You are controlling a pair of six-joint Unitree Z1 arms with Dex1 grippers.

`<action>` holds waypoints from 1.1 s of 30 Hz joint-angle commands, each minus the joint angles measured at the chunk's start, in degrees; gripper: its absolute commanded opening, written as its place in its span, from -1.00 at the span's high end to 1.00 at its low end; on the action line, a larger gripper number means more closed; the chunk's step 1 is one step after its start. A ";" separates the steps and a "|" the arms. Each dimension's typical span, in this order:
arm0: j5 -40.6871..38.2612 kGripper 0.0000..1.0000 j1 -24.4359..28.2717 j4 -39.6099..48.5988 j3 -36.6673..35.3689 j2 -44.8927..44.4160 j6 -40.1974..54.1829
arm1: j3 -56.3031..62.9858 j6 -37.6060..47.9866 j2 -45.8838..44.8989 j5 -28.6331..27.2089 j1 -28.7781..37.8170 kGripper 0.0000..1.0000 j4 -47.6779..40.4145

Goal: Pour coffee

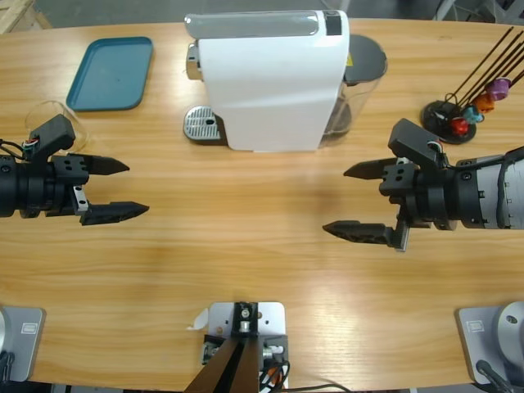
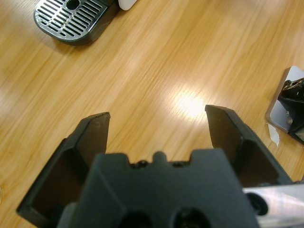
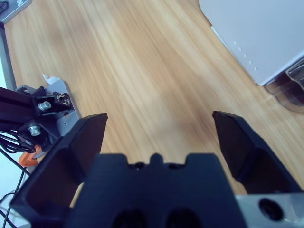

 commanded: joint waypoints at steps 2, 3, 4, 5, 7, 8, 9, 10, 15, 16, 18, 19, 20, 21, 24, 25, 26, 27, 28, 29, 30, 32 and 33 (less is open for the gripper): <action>-1.22 -0.73 -0.49 -0.66 1.64 0.50 -0.21 | 1.16 -0.12 1.37 -0.23 0.40 -1.00 -0.35; -1.22 -0.73 -0.49 -0.66 1.62 0.50 -0.21 | 1.16 -0.17 1.30 -0.23 0.45 -1.00 -0.35; -1.21 -0.73 -0.49 -0.66 1.62 0.36 -0.25 | 1.18 -0.19 1.21 -0.23 0.44 -1.00 -0.35; -1.22 -0.73 -0.49 -0.66 1.62 0.17 -0.30 | 1.25 -0.19 1.07 -0.23 0.42 -1.00 -0.35; -1.15 -0.73 -0.49 -0.66 1.62 -0.50 -0.32 | 1.25 -0.21 0.67 -0.23 0.42 -1.00 -0.35; -1.01 -0.73 -0.49 -0.66 1.55 -1.08 -0.39 | 1.25 -0.19 0.44 -0.34 0.44 -1.00 -0.35; -0.75 -0.73 -0.49 -0.66 1.54 -1.80 -0.44 | 1.25 -0.19 0.19 -0.55 0.45 -1.00 -0.35; -0.50 -0.73 -0.49 -0.66 1.47 -2.66 -0.55 | 1.25 -0.19 -0.09 -0.92 0.45 -1.00 -0.35; 1.57 -0.73 -0.49 -4.85 0.30 -6.09 -6.59 | 0.83 -0.07 -1.25 -2.17 0.45 -1.00 -0.43; 1.57 -0.73 -0.49 -5.22 -0.78 -6.34 -8.46 | 0.81 0.02 -1.72 -2.40 0.45 -1.00 -0.43; 1.57 -0.75 -0.49 -5.23 -3.70 -6.44 -12.45 | 0.65 0.48 -2.90 -3.57 0.44 -1.00 -0.43; 1.57 -0.78 -0.42 -5.23 -5.21 -6.37 -15.10 | 0.48 0.72 -3.55 -4.17 0.45 -1.00 -0.43; 1.50 -0.83 -0.17 -5.23 -6.67 -6.23 -17.97 | 0.21 0.93 -4.66 -4.98 0.47 -1.00 -0.43; 1.31 -0.83 0.41 -5.23 -8.03 -6.18 -20.48 | -0.07 0.95 -5.71 -5.93 0.44 -1.00 -0.42; -3.93 -0.82 4.87 -5.15 -11.54 -5.28 -27.86 | -0.33 1.69 -9.07 -9.94 0.44 -1.00 0.01; -9.63 -0.82 7.65 -5.15 -13.05 -3.98 -30.87 | -0.33 2.25 -10.00 -11.54 0.47 -1.00 0.39; -15.23 -0.82 10.18 -5.16 -14.62 -2.36 -33.03 | -0.33 2.89 -10.95 -12.98 0.47 -1.00 0.85; -20.74 -0.82 12.29 -5.23 -16.36 -0.46 -34.74 | -0.35 3.45 -11.62 -13.84 0.45 -1.00 1.17; -24.88 -0.81 13.66 -5.38 -17.89 1.36 -36.18 | -0.51 3.80 -11.95 -14.30 0.45 -1.00 1.55; -27.38 -0.79 14.54 -6.04 -18.96 2.72 -37.74 | -0.86 4.10 -12.02 -14.47 0.47 -1.00 2.31; -28.59 -0.79 14.96 -6.92 -19.73 3.72 -39.99 | -1.23 4.40 -11.97 -14.47 0.42 -1.00 3.10; -29.89 -0.79 15.54 -8.49 -20.63 4.83 -44.46 | -2.14 4.64 -11.90 -14.47 0.42 -1.00 5.09; -30.14 -0.79 15.73 -9.70 -20.61 4.98 -46.46 | -2.67 4.70 -11.94 -14.47 0.47 -1.00 6.12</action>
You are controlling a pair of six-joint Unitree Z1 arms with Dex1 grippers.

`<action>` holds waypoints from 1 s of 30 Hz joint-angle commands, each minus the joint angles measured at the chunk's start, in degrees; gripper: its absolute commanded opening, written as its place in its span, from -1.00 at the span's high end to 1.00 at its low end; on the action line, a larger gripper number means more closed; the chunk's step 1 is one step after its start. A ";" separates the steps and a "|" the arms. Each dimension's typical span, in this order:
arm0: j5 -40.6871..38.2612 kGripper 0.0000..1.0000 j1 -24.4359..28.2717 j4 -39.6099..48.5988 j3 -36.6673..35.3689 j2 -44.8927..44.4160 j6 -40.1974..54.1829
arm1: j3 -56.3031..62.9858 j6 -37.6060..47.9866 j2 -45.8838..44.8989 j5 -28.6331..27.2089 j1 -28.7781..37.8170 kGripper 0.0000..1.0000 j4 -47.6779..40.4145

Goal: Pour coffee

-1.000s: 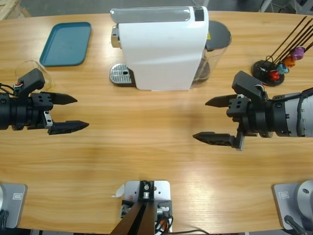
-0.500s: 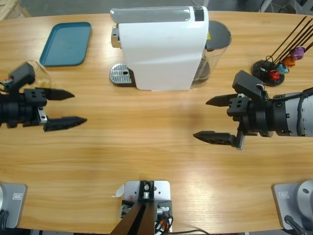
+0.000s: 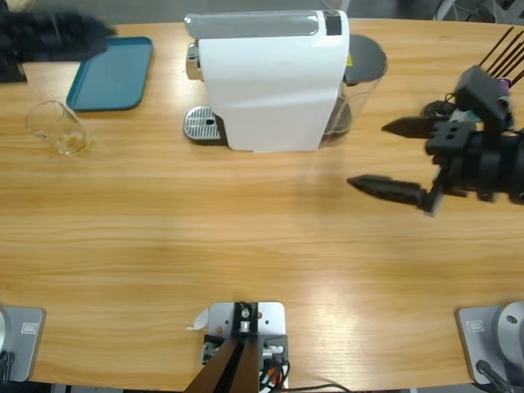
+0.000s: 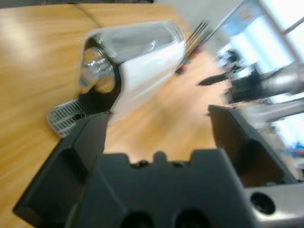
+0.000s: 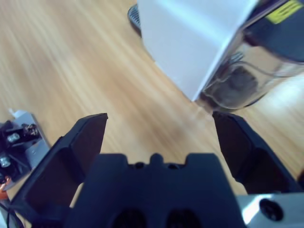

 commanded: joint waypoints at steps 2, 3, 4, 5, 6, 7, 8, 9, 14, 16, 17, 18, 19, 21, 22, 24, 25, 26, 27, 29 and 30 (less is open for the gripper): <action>-11.85 -0.79 4.89 -6.79 -3.95 9.13 -14.72 | -2.91 2.18 -2.24 -2.11 0.41 -1.00 8.07; -13.64 -0.80 5.32 -7.85 -3.77 10.69 -14.74 | -3.28 2.83 -2.31 -2.55 0.43 -1.00 8.92; -14.64 -0.80 5.66 -8.95 -3.49 12.12 -14.72 | -3.91 3.34 -2.41 -3.11 0.45 -1.00 10.20; -14.89 -0.80 5.87 -9.59 -3.41 13.33 -14.86 | -4.77 4.02 -2.56 -3.89 0.41 -1.00 12.17; -14.94 -0.79 6.05 -10.01 -3.39 14.49 -15.22 | -5.32 4.73 -2.71 -4.71 0.41 -1.00 13.47; -15.06 -0.75 6.24 -10.15 -3.35 15.60 -15.43 | -5.46 5.20 -2.91 -5.22 0.40 -1.00 14.03; -15.31 -0.65 6.38 -10.22 -3.34 16.74 -15.69 | -5.46 5.50 -3.03 -5.79 0.41 -1.00 14.21; -15.54 -0.61 6.50 -10.22 -3.23 17.67 -15.99 | -5.46 5.73 -3.01 -6.07 0.41 -0.98 14.24; -16.61 -0.38 6.91 -12.13 -3.18 21.71 -18.50 | -5.44 5.85 -2.80 -6.49 0.41 -0.84 14.31; -18.49 -0.38 6.91 -14.93 -3.25 23.67 -19.73 | -5.37 5.92 -2.73 -6.72 0.40 -0.84 14.24; -19.56 -0.39 6.91 -16.70 -3.21 24.62 -20.63 | -5.37 5.94 -2.64 -6.86 0.40 -0.84 14.22; -20.37 -0.39 6.98 -18.36 -3.26 25.46 -21.35 | -5.32 6.01 -2.56 -6.98 0.40 -0.84 14.12; -20.90 -0.39 6.99 -20.34 -3.25 26.32 -22.25 | -5.28 6.06 -2.41 -7.10 0.40 -0.84 14.05; -21.29 -0.40 6.99 -25.02 -3.26 28.11 -24.78 | -5.26 6.22 -2.33 -7.39 0.45 -0.84 13.94; -21.27 -0.40 7.03 -27.09 -3.26 28.96 -26.06 | -5.19 6.29 -2.26 -7.53 0.41 -0.84 13.87; -21.36 -0.40 7.08 -31.01 -3.34 30.63 -28.40 | -5.19 6.32 -2.22 -7.81 0.40 -0.84 13.78; -21.36 -0.40 7.12 -32.52 -3.35 31.28 -29.31 | -5.16 6.38 -2.15 -7.95 0.40 -0.84 13.78; -21.36 -0.40 7.21 -33.49 -3.35 31.82 -29.77 | -5.10 6.38 -2.15 -8.05 0.41 -0.84 13.78; -21.37 -0.40 7.29 -34.00 -3.32 32.28 -29.93 | -5.10 6.40 -2.15 -8.11 0.41 -0.84 13.78; -21.53 -0.40 7.36 -34.56 -3.26 33.23 -30.09 | -5.10 6.47 -2.15 -8.25 0.40 -0.84 13.78; -21.53 -0.40 7.43 -34.60 -3.26 33.46 -30.16 | -5.10 6.47 -2.15 -8.25 0.41 -0.84 13.78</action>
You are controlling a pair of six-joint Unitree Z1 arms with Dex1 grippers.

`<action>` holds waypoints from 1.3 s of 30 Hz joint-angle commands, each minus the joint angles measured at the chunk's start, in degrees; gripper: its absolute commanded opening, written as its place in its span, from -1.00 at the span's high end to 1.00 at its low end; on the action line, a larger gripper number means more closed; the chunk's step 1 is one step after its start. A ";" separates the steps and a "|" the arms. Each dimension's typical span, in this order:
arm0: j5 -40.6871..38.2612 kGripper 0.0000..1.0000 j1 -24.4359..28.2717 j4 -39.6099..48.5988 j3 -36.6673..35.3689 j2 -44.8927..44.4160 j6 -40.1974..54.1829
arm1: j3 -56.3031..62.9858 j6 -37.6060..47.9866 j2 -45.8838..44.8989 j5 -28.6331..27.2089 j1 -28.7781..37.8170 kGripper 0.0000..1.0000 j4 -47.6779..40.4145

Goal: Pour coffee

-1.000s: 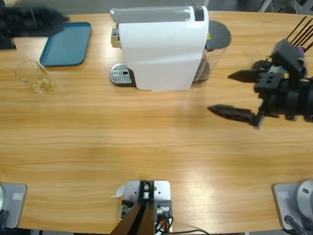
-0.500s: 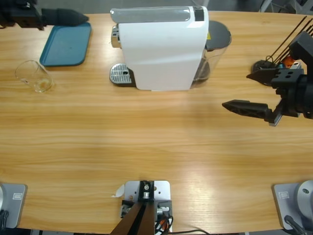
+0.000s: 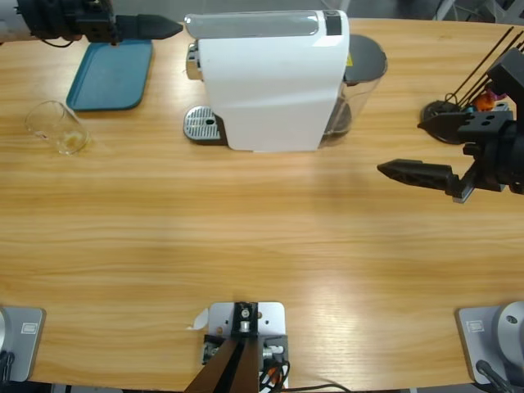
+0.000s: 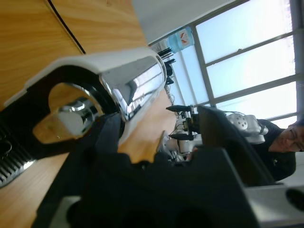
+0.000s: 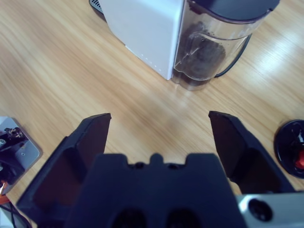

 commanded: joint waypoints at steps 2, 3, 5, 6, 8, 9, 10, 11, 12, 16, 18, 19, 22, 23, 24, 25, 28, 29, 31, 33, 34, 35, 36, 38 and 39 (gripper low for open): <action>-0.87 -0.40 1.02 -4.52 0.91 6.30 -2.35 | 0.94 0.74 -0.19 -1.07 0.43 -0.84 0.38; -1.03 -0.40 1.25 -4.52 0.95 6.28 -2.40 | 0.94 0.74 -0.08 -1.12 0.43 -0.84 0.31; -1.63 -0.40 1.67 -4.52 1.00 6.21 -2.33 | 0.94 0.74 -0.01 -1.14 0.39 -0.84 0.29; -1.89 -0.39 1.81 -4.68 1.00 6.14 -2.37 | 0.94 0.74 0.09 -1.14 0.41 -0.84 0.29; -2.26 -0.39 1.83 -4.96 1.04 5.84 -2.70 | 0.87 0.74 0.44 -1.14 0.41 -0.84 0.29; -2.39 -0.39 1.83 -4.98 1.20 5.60 -2.77 | 0.85 0.74 0.52 -1.14 0.41 -0.84 0.22; -2.42 -0.39 1.85 -5.03 1.55 5.33 -2.77 | 0.85 0.74 0.52 -1.14 0.39 -0.84 0.20; -2.60 -0.39 1.92 -5.09 1.97 5.12 -2.77 | 0.85 0.74 0.52 -1.18 0.39 -0.84 0.20; -3.02 -0.39 2.01 -5.21 2.43 5.07 -2.77 | 0.87 0.74 0.44 -1.30 0.39 -0.84 0.20; -3.77 -0.39 2.01 -6.07 3.87 5.11 -2.95 | 0.94 0.74 0.52 -1.49 0.41 -0.84 0.20; -3.99 -0.39 2.01 -6.53 4.29 4.91 -3.12 | 0.94 0.74 0.67 -1.58 0.41 -0.84 0.20; -4.14 -0.39 1.99 -6.60 4.34 4.81 -3.21 | 0.94 0.76 0.73 -1.58 0.39 -0.84 0.20; -4.85 -0.39 2.01 -7.14 4.34 4.56 -3.30 | 0.91 0.83 0.83 -1.58 0.41 -0.84 0.20; -5.06 -0.39 2.01 -7.60 4.34 4.54 -3.44 | 0.93 0.83 0.85 -1.58 0.39 -0.84 0.20; -5.13 -0.39 2.01 -8.27 4.31 4.54 -3.53 | 0.93 0.83 0.80 -1.58 0.39 -0.84 0.20; -5.11 -0.39 2.01 -9.02 4.25 4.54 -3.72 | 0.93 0.83 0.87 -1.58 0.39 -0.84 0.20; -5.04 -0.39 2.01 -11.06 3.92 4.91 -4.71 | 0.87 0.83 1.13 -1.58 0.39 -0.84 0.20; -5.09 -0.39 2.01 -11.27 3.90 4.98 -4.81 | 0.85 0.83 1.15 -1.62 0.41 -0.84 0.20; -5.13 -0.39 2.01 -11.92 4.04 4.96 -5.02 | 0.85 0.83 1.22 -1.67 0.39 -0.84 0.20; -5.25 -0.39 2.01 -12.19 4.17 5.02 -5.29 | 0.84 0.83 1.48 -1.67 0.41 -0.84 0.20; -5.37 -0.39 2.01 -12.29 4.17 5.07 -5.34 | 0.77 0.83 1.64 -1.67 0.39 -0.84 0.20; -5.50 -0.39 2.01 -12.35 4.17 5.07 -5.41 | 0.77 0.83 1.73 -1.69 0.39 -0.84 0.20; -5.59 -0.39 2.01 -12.40 4.17 5.07 -5.43 | 0.77 0.83 1.75 -1.76 0.43 -0.84 0.20; -5.88 -0.39 2.01 -12.59 4.25 5.07 -5.55 | 0.73 0.83 1.97 -1.76 0.39 -0.84 0.20; -5.92 -0.39 2.01 -12.61 4.25 5.07 -5.59 | 0.66 0.83 2.26 -1.76 0.39 -0.84 0.20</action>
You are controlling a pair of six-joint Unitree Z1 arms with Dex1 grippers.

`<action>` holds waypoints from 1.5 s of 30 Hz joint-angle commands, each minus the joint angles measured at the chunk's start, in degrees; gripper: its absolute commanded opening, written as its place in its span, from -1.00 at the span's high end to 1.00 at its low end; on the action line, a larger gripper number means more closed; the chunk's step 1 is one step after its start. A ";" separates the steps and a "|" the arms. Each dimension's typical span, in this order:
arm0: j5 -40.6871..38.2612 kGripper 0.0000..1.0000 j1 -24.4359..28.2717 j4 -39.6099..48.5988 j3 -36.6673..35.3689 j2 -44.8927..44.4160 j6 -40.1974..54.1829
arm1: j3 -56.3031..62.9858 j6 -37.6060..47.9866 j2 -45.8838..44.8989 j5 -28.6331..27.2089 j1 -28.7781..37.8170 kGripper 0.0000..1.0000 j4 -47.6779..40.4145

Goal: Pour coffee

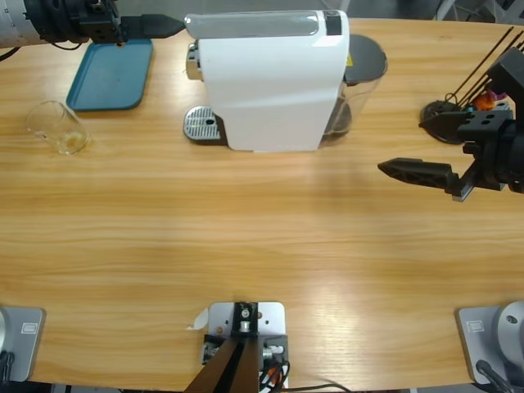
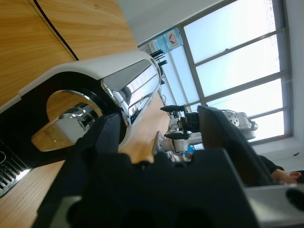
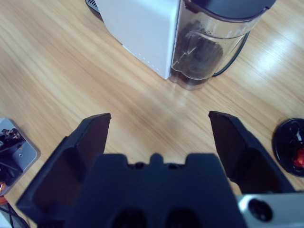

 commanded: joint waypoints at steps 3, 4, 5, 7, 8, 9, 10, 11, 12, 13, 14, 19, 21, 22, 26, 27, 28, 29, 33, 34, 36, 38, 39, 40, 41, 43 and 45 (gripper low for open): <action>-2.07 -0.39 0.61 -1.21 1.66 1.88 -1.14 | 0.50 0.62 2.64 -1.19 0.39 -0.84 0.12; -2.09 -0.39 0.61 -1.28 1.66 1.95 -1.21 | 0.50 0.62 2.64 -1.19 0.41 -0.84 0.12; -2.09 -0.38 0.59 -1.36 1.66 1.96 -1.21 | 0.50 0.62 2.67 -1.26 0.43 -0.84 0.12; -2.09 -0.38 0.61 -1.72 1.66 1.98 -1.35 | 0.50 0.62 2.79 -1.29 0.41 -0.84 0.08; -2.09 -0.38 0.61 -2.07 1.64 2.05 -1.45 | 0.50 0.62 2.86 -1.36 0.39 -0.84 0.03; -2.09 -0.38 0.61 -2.22 1.57 2.05 -1.56 | 0.50 0.62 2.88 -1.36 0.39 -0.84 -0.03; -2.09 -0.38 0.61 -2.35 1.50 2.05 -1.68 | 0.50 0.62 2.95 -1.38 0.41 -0.84 -0.06; -2.09 -0.38 0.61 -2.52 1.39 2.09 -1.82 | 0.50 0.62 2.97 -1.45 0.39 -0.84 -0.08; -2.09 -0.38 0.61 -2.86 1.39 2.28 -2.03 | 0.50 0.62 2.97 -1.45 0.39 -0.84 -0.15; -2.09 -0.38 0.61 -3.16 1.39 2.53 -2.24 | 0.50 0.62 2.97 -1.45 0.41 -0.84 -0.15; -2.11 -0.38 0.61 -3.56 1.39 2.88 -2.35 | 0.50 0.62 2.97 -1.45 0.39 -0.84 -0.15; -2.63 -0.38 0.52 -4.40 1.55 3.88 -2.61 | 0.58 0.62 2.92 -1.54 0.39 -0.84 -0.15; -2.88 -0.38 1.05 -4.47 2.59 3.74 -2.44 | 0.59 0.62 2.88 -1.54 0.43 -0.84 -0.15; -2.84 -0.38 1.93 -4.58 3.77 3.51 -2.38 | 0.59 0.62 2.90 -1.54 0.41 -0.84 -0.15; -2.76 -0.38 6.55 -6.83 8.69 1.79 -2.08 | 0.63 0.62 2.86 -1.54 0.39 -0.84 -0.15; -2.86 -0.38 7.08 -6.85 8.88 1.58 -2.08 | 0.59 0.62 3.06 -1.54 0.41 -0.84 -0.15; -2.97 -0.38 7.26 -6.85 8.83 1.52 -2.10 | 0.59 0.62 3.15 -1.54 0.39 -0.84 -0.15; -3.00 -0.38 7.27 -6.85 8.60 1.56 -2.19 | 0.59 0.62 3.22 -1.54 0.39 -0.84 -0.20; -3.14 -0.38 5.76 -6.85 6.89 2.56 -2.45 | 0.58 0.62 3.29 -1.54 0.39 -0.84 -0.24; -3.13 -0.38 5.16 -6.85 6.51 2.76 -2.51 | 0.56 0.62 3.32 -1.54 0.41 -0.84 -0.24; -3.05 -0.38 4.04 -6.85 5.75 3.26 -2.52 | 0.59 0.62 3.25 -1.59 0.41 -0.84 -0.24; -3.04 -0.38 2.90 -6.85 4.85 3.77 -2.51 | 0.59 0.62 3.27 -1.63 0.41 -0.84 -0.24; -2.97 -0.38 2.40 -6.85 4.42 3.99 -2.49 | 0.59 0.62 3.23 -1.63 0.39 -0.84 -0.24; -2.97 -0.38 2.02 -6.85 3.99 4.16 -2.52 | 0.59 0.62 3.23 -1.63 0.39 -0.84 -0.24; -2.95 -0.38 1.70 -6.85 3.52 4.30 -2.52 | 0.59 0.62 3.23 -1.63 0.41 -0.84 -0.24; -2.88 -0.38 1.10 -6.85 2.66 4.58 -2.68 | 0.59 0.62 3.22 -1.63 0.45 -0.84 -0.24; -2.88 -0.38 0.52 -6.85 1.99 5.08 -2.98 | 0.59 0.62 3.15 -1.70 0.39 -0.84 -0.22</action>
